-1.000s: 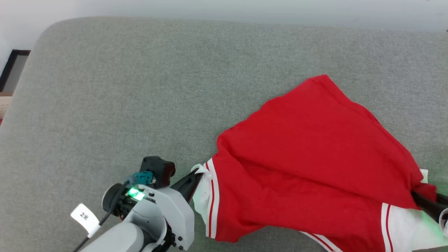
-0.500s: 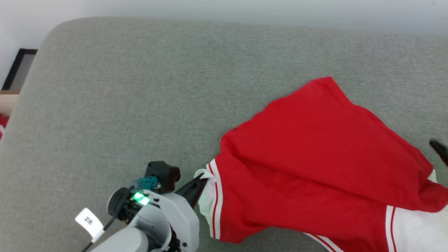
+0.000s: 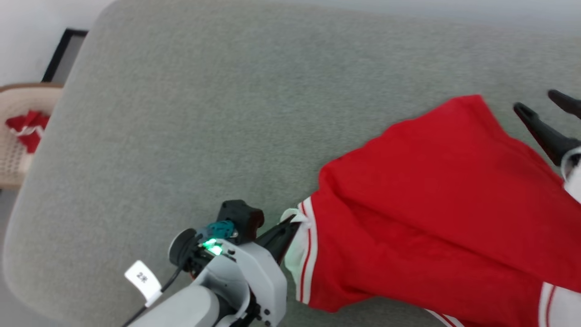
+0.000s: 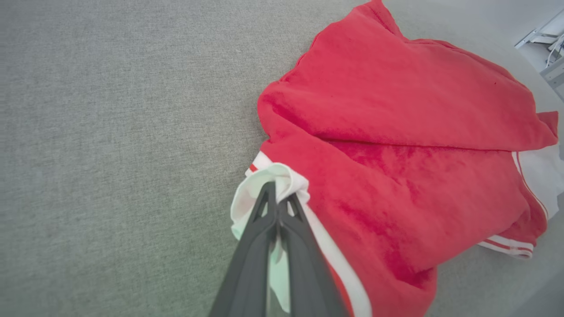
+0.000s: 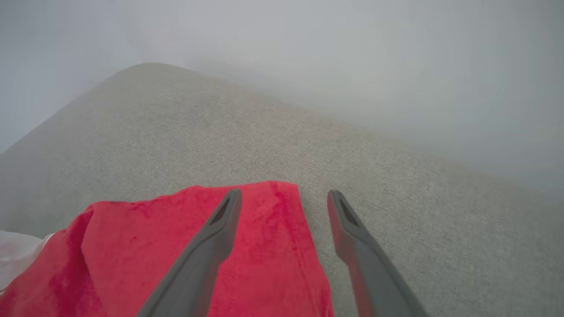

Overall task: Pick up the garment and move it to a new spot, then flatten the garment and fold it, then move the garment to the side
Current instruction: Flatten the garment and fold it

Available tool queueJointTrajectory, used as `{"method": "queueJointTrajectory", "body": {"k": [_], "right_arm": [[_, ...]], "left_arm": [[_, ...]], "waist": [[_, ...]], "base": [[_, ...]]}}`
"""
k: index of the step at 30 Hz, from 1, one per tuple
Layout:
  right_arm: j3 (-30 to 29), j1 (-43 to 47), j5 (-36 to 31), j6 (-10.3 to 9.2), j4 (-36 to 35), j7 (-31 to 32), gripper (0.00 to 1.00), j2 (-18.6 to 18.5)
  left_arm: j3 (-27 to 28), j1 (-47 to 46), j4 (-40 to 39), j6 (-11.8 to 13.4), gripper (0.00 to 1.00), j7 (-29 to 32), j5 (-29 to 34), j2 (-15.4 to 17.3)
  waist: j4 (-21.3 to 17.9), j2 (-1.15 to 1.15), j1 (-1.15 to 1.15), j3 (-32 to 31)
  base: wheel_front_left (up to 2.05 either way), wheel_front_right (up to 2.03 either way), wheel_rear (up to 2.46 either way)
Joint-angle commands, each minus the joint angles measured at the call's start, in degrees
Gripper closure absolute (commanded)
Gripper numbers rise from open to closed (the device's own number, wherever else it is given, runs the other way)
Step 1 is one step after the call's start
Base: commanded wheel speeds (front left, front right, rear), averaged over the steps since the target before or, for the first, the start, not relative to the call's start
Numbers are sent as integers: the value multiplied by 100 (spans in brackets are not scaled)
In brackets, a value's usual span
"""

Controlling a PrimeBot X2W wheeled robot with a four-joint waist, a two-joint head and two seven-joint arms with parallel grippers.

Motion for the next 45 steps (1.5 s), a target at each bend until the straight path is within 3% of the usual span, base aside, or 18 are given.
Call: {"method": "queueJointTrajectory", "body": {"k": [1,13,25,26,27,28,38,45], "right_arm": [[93,-156,-66,-10,88,32,0,34],[1499,-2040,385,-10,1990,1460,0,83],[2443,-2583,912,-12,3065,2860,0,69],[2503,-2583,928,-14,3138,2958,48,73],[2572,-2587,948,-15,3194,3044,85,75],[2648,-2583,978,-16,3224,3147,100,70],[2652,-3052,1054,-11,3287,2658,100,25],[2484,-3351,1028,-11,3279,2001,100,118]], "left_arm": [[-7,-55,16,-21,100,-25,48,-41],[-173,-288,296,-168,100,-208,110,-494],[-267,-394,542,-282,100,-384,119,-773],[-267,-402,558,-288,100,-380,116,-782],[-267,-409,573,-293,100,-395,111,-788],[-269,-415,588,-300,100,-404,106,-793],[-214,-540,612,-290,100,-305,93,-668],[-120,-1340,511,-392,100,300,212,-372]], "waist": [[205,0,0,167],[802,0,0,578],[1083,0,0,819],[1092,0,0,827],[1100,0,0,831],[1105,0,0,830],[955,0,0,668],[688,0,0,395]], "base": [[0,0,0],[0,0,0],[0,0,0],[0,0,0],[0,0,0],[0,0,0],[0,0,0],[0,0,0]]}}
